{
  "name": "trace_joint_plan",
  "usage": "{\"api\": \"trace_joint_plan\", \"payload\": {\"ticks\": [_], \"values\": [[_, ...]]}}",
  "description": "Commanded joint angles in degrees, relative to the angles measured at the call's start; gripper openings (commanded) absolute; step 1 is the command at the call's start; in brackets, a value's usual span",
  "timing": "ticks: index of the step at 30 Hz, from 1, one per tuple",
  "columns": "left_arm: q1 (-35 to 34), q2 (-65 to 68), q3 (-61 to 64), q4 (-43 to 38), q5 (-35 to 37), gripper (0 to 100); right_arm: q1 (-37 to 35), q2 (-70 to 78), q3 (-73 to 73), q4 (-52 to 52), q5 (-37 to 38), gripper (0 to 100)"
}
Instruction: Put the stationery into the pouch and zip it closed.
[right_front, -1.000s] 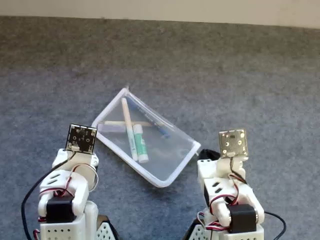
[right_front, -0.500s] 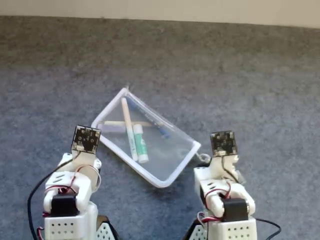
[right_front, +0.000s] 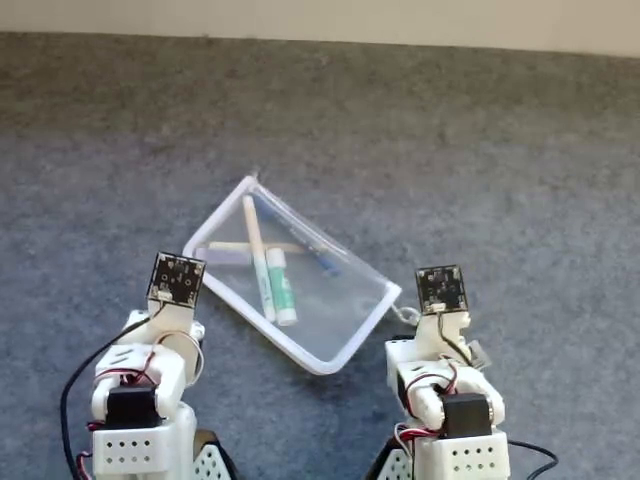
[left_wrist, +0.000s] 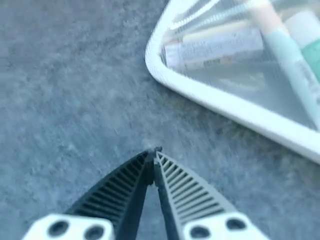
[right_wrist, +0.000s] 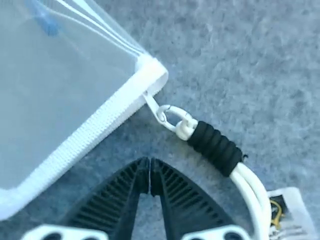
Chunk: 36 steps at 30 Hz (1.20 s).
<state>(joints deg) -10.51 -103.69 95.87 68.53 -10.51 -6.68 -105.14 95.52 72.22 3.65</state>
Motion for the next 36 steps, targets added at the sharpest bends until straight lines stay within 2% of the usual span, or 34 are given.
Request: {"api": "trace_joint_plan", "payload": {"ticks": [1, 7, 36], "values": [[-0.5, 0.2, 1.4, 3.5, 0.4, 1, 0.7, -0.3, 8.7, -0.9, 0.4, 0.5], [-0.5, 0.2, 1.4, 7.3, 0.4, 1, 0.7, -0.3, 8.7, -0.9, 0.3, 0.5], [-0.5, 0.2, 1.4, 7.3, 0.4, 1, 0.6, -0.3, 8.7, -0.9, 0.4, 0.5]]}}
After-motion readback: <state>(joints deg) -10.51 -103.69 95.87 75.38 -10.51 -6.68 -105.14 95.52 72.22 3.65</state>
